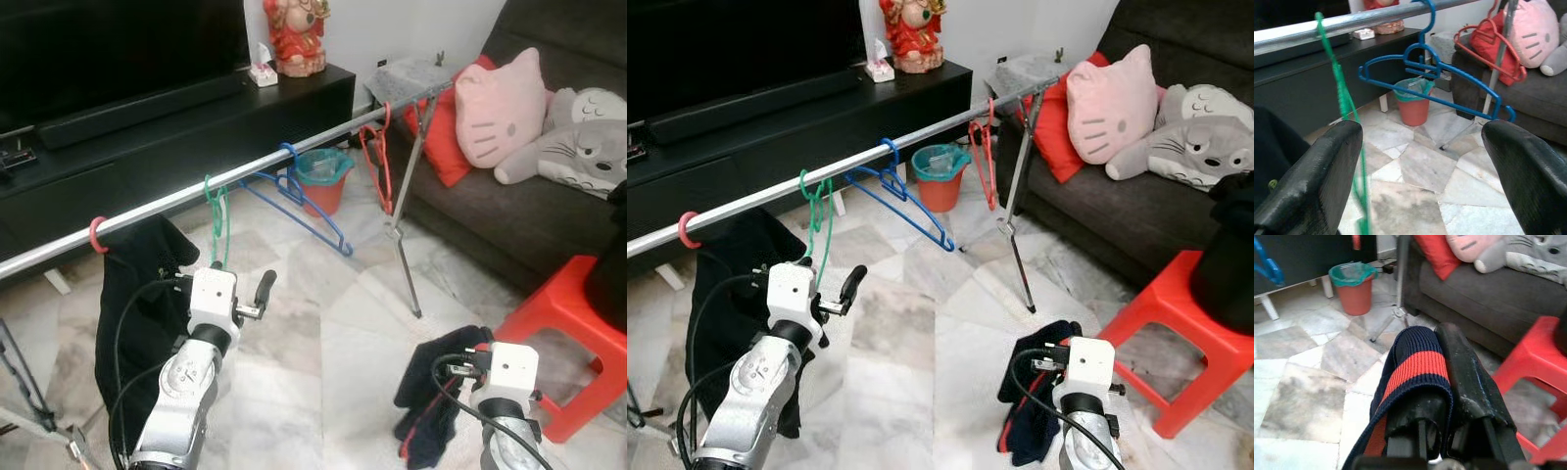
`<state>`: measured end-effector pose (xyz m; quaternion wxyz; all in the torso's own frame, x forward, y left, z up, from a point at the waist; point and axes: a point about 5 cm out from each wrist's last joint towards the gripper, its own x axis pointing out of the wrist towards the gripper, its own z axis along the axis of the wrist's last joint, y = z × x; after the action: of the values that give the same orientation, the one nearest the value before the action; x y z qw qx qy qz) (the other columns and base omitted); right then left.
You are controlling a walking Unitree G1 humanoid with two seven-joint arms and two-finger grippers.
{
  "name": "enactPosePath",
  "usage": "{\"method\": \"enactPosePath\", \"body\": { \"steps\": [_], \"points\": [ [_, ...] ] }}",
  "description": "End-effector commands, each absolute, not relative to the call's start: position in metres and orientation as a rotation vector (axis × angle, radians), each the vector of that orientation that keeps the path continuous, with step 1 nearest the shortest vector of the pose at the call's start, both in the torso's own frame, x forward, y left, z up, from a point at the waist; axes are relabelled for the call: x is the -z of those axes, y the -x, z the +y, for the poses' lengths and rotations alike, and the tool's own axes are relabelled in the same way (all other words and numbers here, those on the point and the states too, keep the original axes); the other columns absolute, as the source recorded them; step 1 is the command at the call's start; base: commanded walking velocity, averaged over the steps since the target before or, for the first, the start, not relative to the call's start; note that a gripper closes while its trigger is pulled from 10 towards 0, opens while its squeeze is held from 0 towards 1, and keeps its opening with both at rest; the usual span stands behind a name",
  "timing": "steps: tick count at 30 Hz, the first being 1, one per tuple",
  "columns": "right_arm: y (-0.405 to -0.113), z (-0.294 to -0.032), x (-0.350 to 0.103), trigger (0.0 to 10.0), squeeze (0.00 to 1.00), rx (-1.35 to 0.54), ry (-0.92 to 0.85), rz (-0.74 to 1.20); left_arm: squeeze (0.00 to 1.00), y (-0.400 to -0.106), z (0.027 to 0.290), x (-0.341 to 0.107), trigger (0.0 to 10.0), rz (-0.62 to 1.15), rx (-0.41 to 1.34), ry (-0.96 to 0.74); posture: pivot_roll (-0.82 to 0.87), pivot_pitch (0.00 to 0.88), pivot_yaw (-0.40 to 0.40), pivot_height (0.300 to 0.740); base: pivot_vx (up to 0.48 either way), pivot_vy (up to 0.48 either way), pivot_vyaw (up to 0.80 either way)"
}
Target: Hang hanger
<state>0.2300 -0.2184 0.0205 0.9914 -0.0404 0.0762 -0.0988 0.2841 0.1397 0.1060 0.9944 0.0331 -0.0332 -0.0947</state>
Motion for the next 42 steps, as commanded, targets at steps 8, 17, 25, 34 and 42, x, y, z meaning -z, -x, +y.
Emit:
{"method": "enactPosePath", "body": {
  "steps": [8,17,25,34,42],
  "points": [
    [-0.2401,-0.2181,-0.0284,10.0,0.00,0.190,0.077,0.109,0.00,-0.2863,0.1400,-0.1109,10.0,-0.084,0.186,-0.095,-0.10,0.000,0.001,0.740,0.212,0.000,0.00],
    [-0.2441,-0.2176,-0.0306,10.0,0.00,0.192,0.076,0.103,0.00,-0.2881,0.1407,-0.1122,10.0,-0.087,0.172,-0.098,-0.10,0.000,0.000,0.740,0.256,0.000,0.00],
    [-0.2414,-0.2179,-0.0289,10.0,0.00,0.201,0.075,0.109,0.00,-0.2901,0.1443,-0.1142,10.0,-0.087,0.147,-0.102,-0.10,0.000,0.003,0.740,0.275,0.000,0.00],
    [-0.2408,-0.2166,-0.0278,10.0,0.00,0.206,0.068,0.113,0.00,-0.2900,0.1443,-0.1139,10.0,-0.082,0.144,-0.104,-0.10,0.000,0.006,0.740,0.293,0.000,0.00],
    [-0.2410,-0.2155,-0.0272,10.0,0.00,0.205,0.064,0.116,0.00,-0.2903,0.1451,-0.1134,10.0,-0.077,0.135,-0.105,-0.09,0.000,0.004,0.740,0.303,0.000,0.00]
  ]
}}
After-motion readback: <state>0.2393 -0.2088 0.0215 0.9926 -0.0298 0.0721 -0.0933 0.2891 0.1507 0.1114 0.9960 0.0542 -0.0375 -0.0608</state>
